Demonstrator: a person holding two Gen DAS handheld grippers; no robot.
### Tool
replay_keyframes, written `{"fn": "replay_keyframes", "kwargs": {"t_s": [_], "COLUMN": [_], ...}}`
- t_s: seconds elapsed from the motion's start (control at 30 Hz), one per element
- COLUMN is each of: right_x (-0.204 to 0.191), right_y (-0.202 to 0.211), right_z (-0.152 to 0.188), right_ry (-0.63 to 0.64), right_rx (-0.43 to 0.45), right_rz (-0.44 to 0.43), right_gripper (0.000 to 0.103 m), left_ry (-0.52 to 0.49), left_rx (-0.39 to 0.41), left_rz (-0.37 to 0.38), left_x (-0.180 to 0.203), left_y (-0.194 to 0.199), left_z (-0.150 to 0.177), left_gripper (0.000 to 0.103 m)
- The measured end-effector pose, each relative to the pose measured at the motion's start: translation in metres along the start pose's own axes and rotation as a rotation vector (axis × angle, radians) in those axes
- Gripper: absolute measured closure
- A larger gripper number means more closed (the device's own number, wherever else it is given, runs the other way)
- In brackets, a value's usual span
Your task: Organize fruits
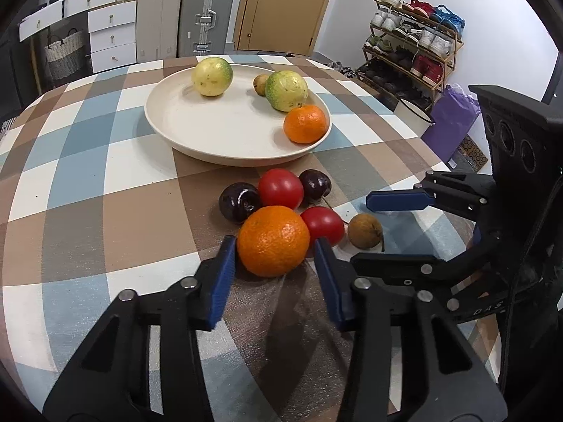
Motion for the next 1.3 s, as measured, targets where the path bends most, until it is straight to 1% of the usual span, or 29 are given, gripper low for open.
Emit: {"fn": "replay_keyframes", "kwargs": {"t_s": [0.07, 0.17, 0.23, 0.5, 0.6, 0.77, 1.03, 1.3], "right_x": [-0.001, -0.003, -0.003, -0.006, -0.006, -0.004, -0.004, -0.004], "right_y": [0.0, 0.0, 0.0, 0.001, 0.0, 0.001, 0.011, 0.018], "right_z": [0.0, 0.001, 0.002, 0.003, 0.003, 0.003, 0.001, 0.002], "right_ry": [0.005, 0.012, 0.017, 0.041, 0.047, 0.045, 0.037, 0.039], "right_rx": [0.002, 0.005, 0.007, 0.009, 0.009, 0.015, 0.066, 0.091], "right_rz": [-0.001, 0.001, -0.001, 0.0, -0.001, -0.009, -0.02, -0.019], "right_gripper": [0.04, 0.047, 0.056, 0.07, 0.075, 0.076, 0.078, 0.078], "left_ry": [0.006, -0.002, -0.011, -0.009, -0.004, 0.0, 0.013, 0.028], "left_rx": [0.0, 0.004, 0.012, 0.045, 0.053, 0.072, 0.102, 0.121], "left_rz": [0.01, 0.007, 0.012, 0.014, 0.004, 0.006, 0.009, 0.008], "left_x": [-0.002, -0.002, -0.001, -0.001, -0.002, -0.003, -0.006, -0.008], "left_y": [0.001, 0.002, 0.003, 0.009, 0.011, 0.015, 0.023, 0.028], "left_z": [0.0, 0.0, 0.0, 0.001, 0.001, 0.001, 0.002, 0.002], "left_gripper": [0.066, 0.066, 0.066, 0.066, 0.066, 0.066, 0.066, 0.066]}}
Point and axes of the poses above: each gripper's, at about its wrist camera, not at the fingertips, and y roughly against the way its jaws point, x to its right, z to its underside, the point moved 2 cm from there along -y, roughly the way its jaws point, and after that the axes turned 13 degrees about -x, right-handed, at the moved point
